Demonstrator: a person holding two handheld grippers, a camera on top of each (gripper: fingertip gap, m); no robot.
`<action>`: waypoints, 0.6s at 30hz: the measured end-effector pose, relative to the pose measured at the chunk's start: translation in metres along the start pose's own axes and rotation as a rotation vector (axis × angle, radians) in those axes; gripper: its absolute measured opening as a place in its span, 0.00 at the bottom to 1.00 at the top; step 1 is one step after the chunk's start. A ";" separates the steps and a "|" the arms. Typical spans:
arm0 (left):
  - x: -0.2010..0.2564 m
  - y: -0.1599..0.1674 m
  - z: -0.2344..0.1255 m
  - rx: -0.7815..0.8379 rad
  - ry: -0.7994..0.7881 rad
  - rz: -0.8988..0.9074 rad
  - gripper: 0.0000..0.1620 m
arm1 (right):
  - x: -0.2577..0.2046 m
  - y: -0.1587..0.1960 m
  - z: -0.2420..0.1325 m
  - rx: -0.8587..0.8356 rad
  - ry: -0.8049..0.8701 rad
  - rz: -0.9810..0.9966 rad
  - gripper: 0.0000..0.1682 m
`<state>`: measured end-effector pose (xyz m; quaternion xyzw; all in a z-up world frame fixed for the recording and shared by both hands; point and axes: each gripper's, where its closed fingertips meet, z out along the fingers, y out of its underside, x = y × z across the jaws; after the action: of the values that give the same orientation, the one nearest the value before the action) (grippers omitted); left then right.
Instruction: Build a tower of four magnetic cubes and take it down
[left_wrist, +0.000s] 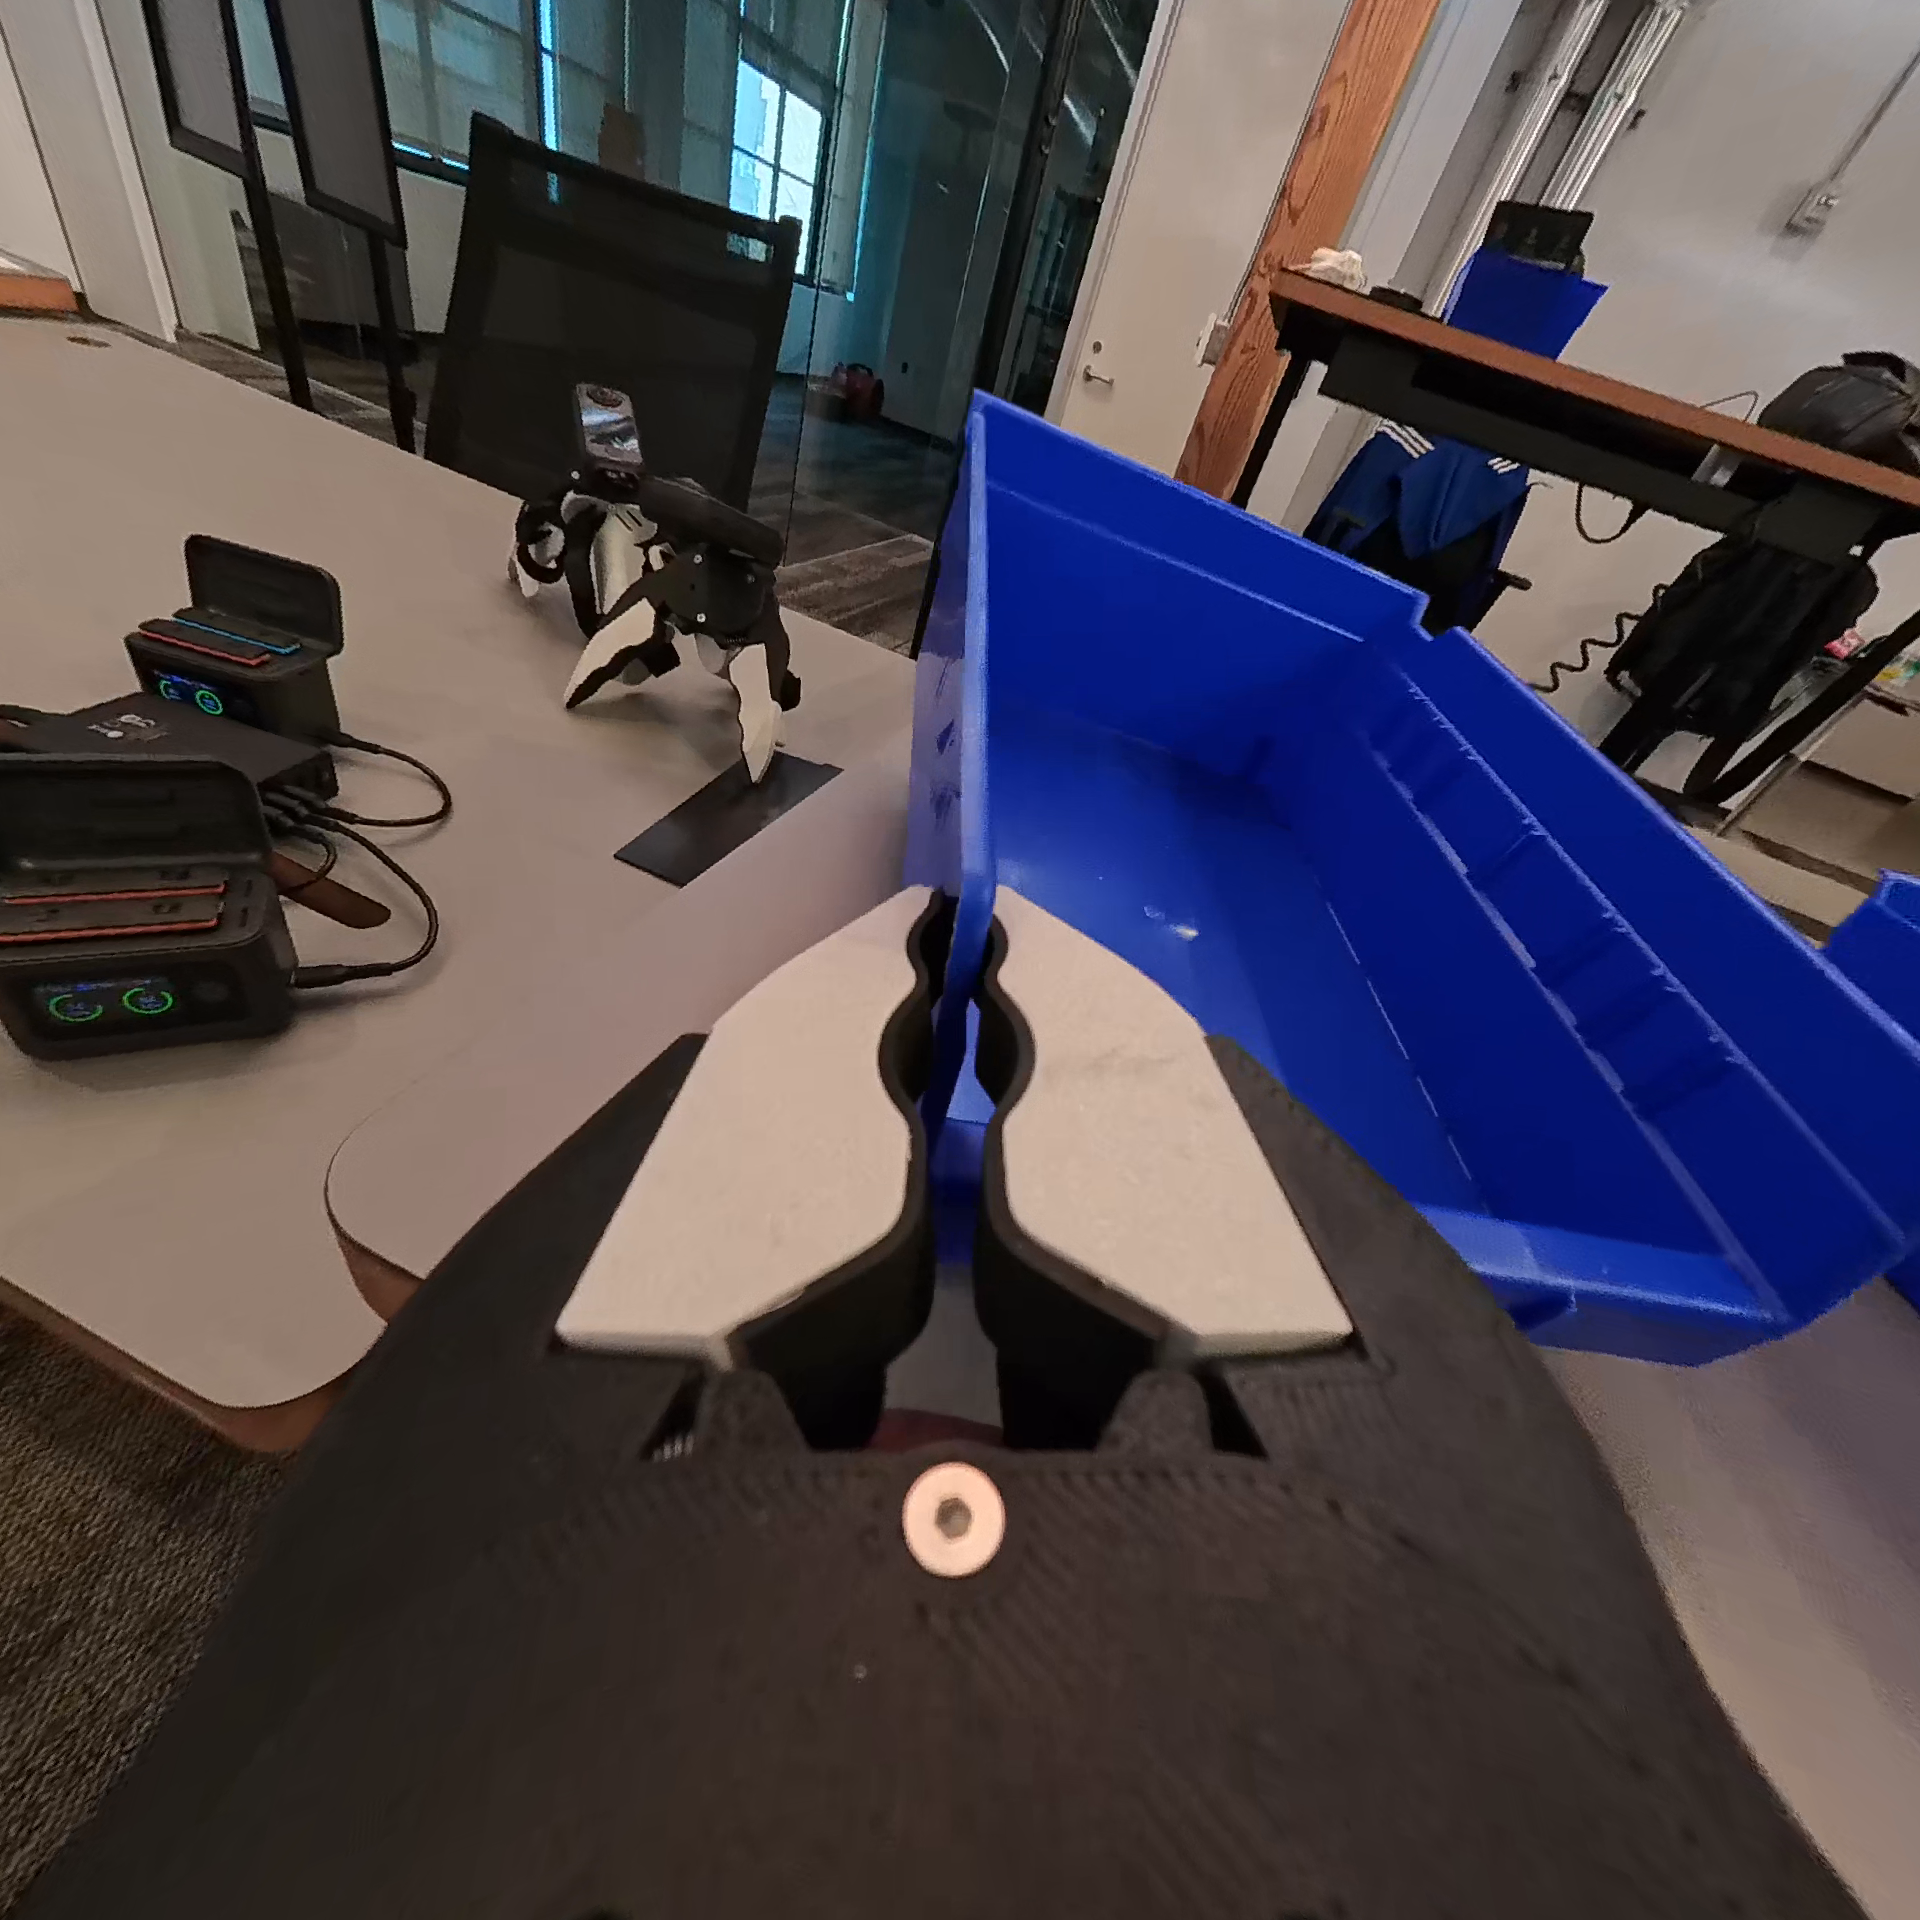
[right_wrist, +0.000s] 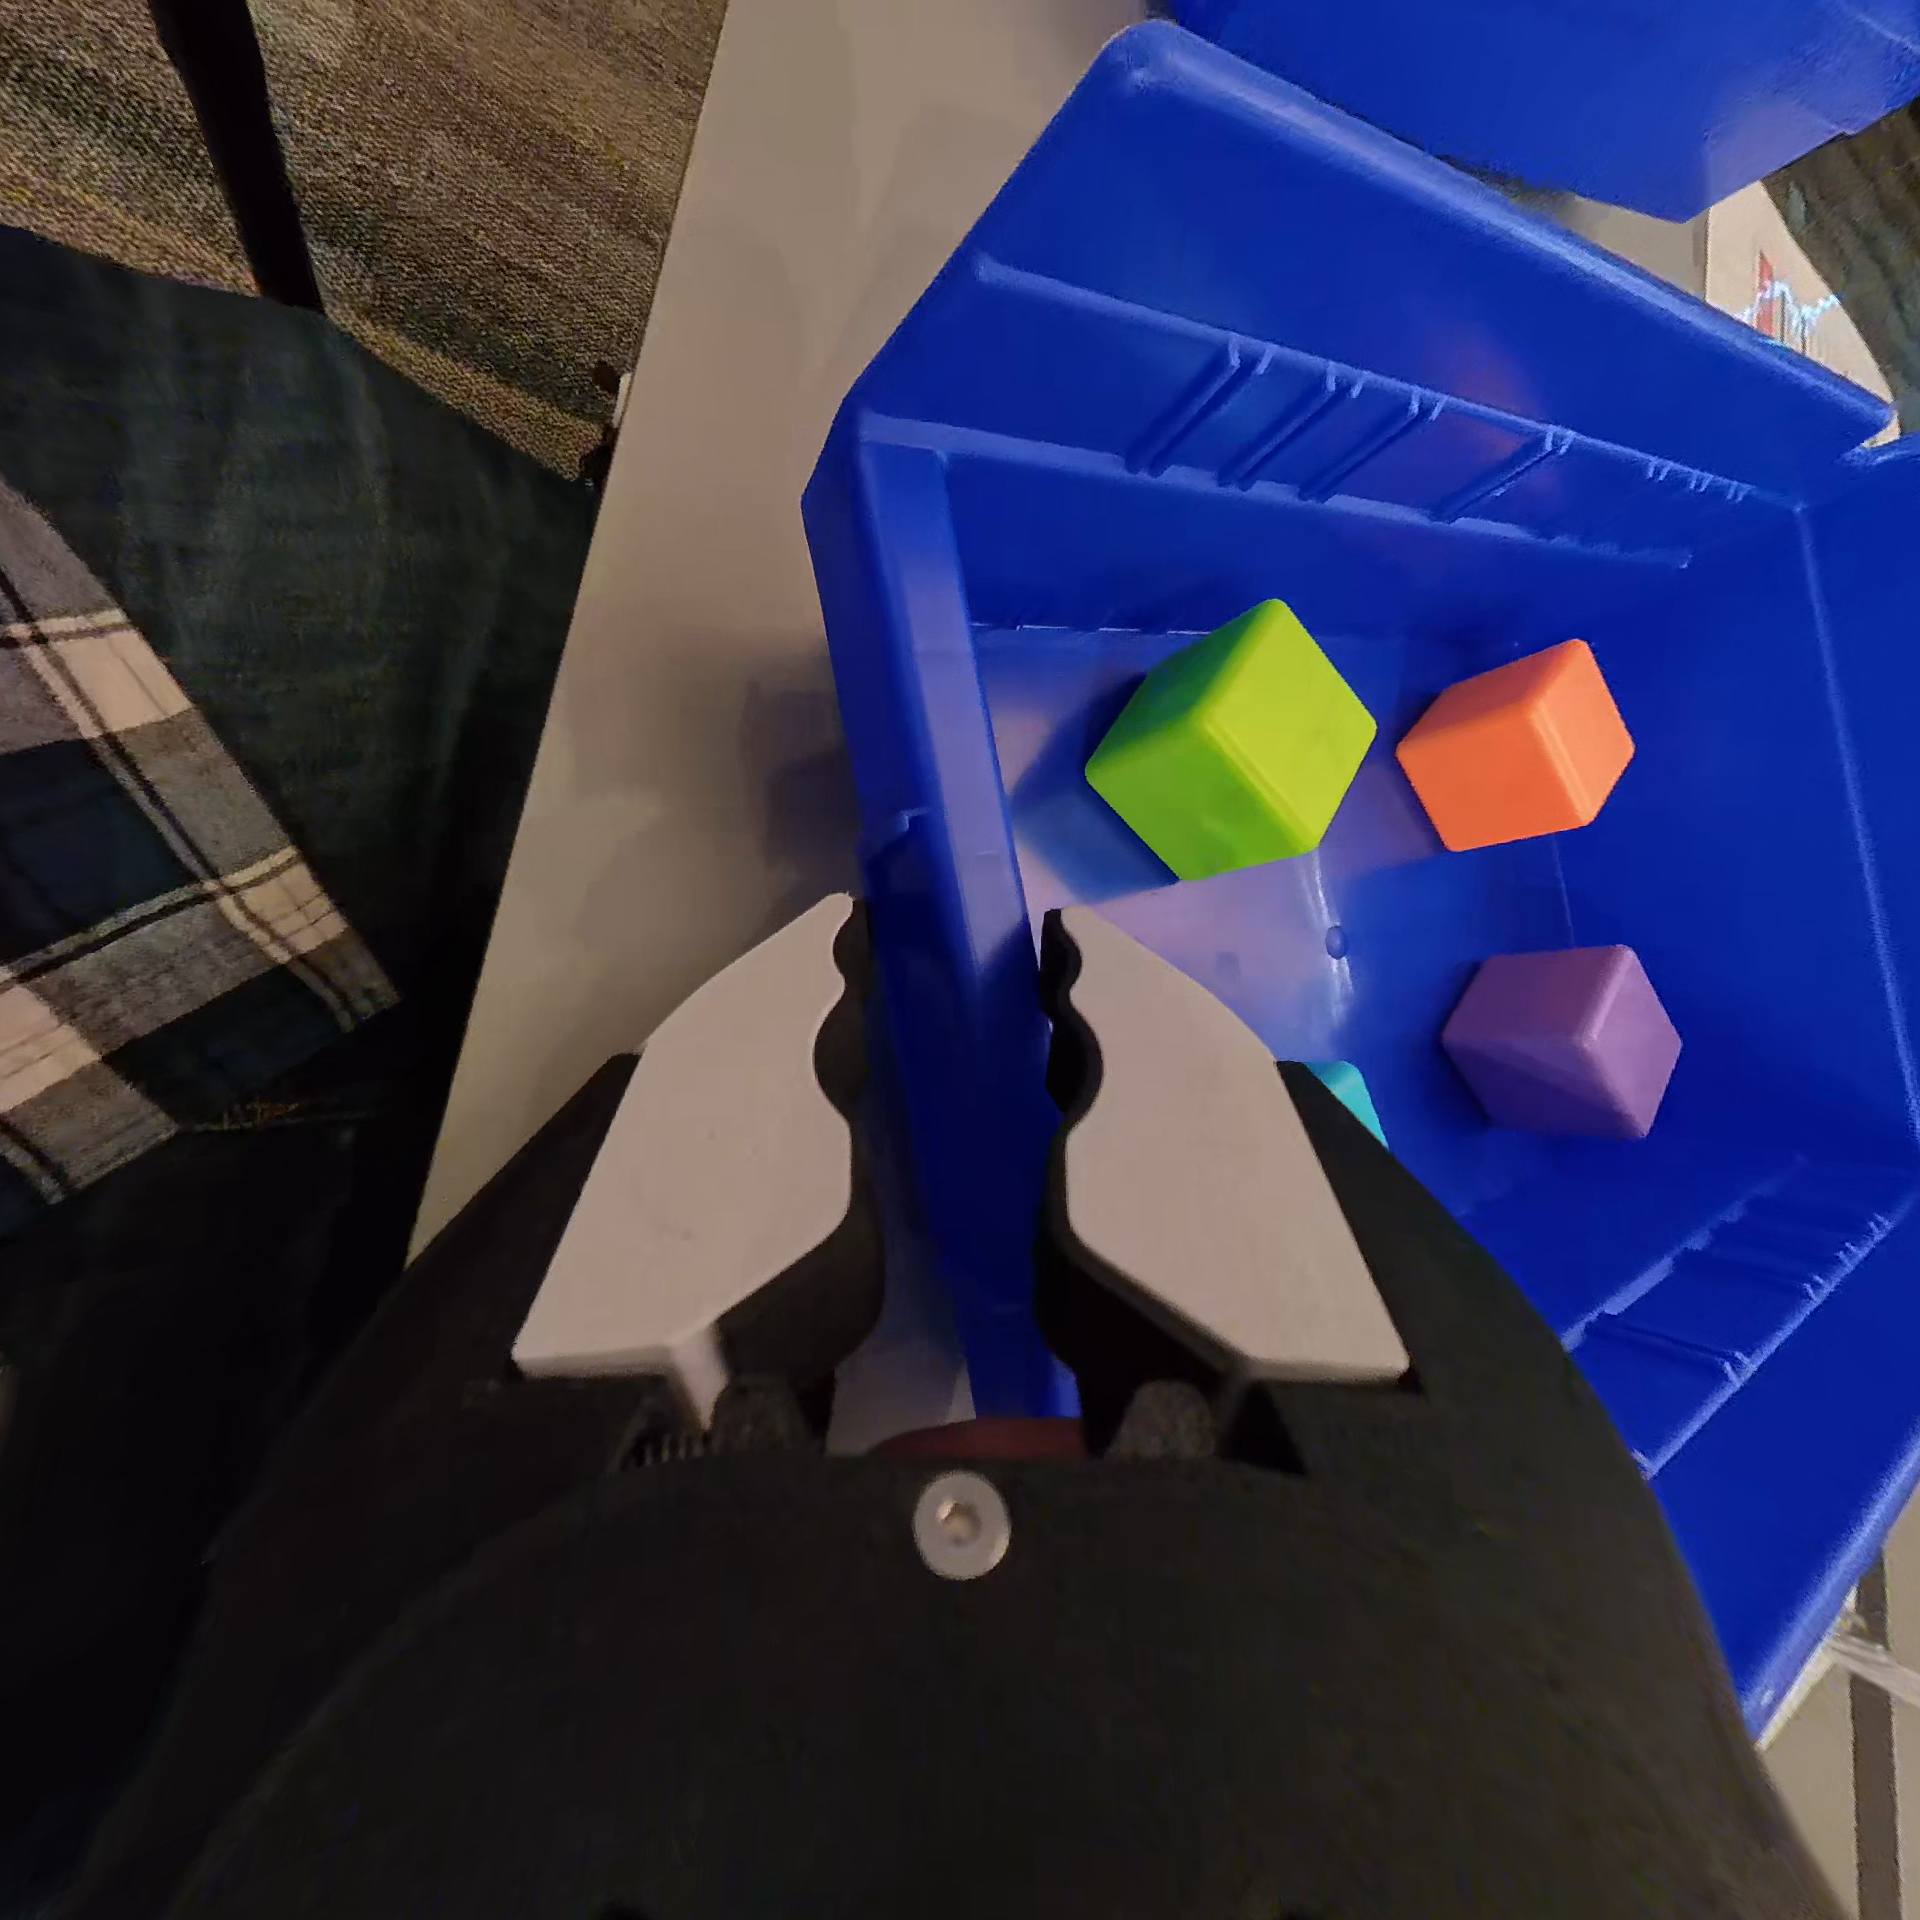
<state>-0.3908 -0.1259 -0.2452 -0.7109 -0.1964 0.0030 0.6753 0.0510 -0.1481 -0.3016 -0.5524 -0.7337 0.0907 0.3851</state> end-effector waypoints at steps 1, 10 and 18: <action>0.000 -0.001 0.000 0.006 0.003 -0.004 0.02 | 0.002 -0.002 0.003 0.004 -0.004 -0.003 0.19; 0.003 -0.006 0.001 0.048 0.024 -0.026 0.02 | 0.038 -0.020 0.042 0.016 -0.015 -0.013 0.19; -0.004 -0.014 -0.001 0.100 -0.010 -0.013 0.02 | 0.089 -0.030 0.085 -0.004 0.004 0.021 0.19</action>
<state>-0.3979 -0.1276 -0.2324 -0.6749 -0.2042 0.0121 0.7090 -0.0361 -0.0559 -0.3023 -0.5610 -0.7274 0.0920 0.3844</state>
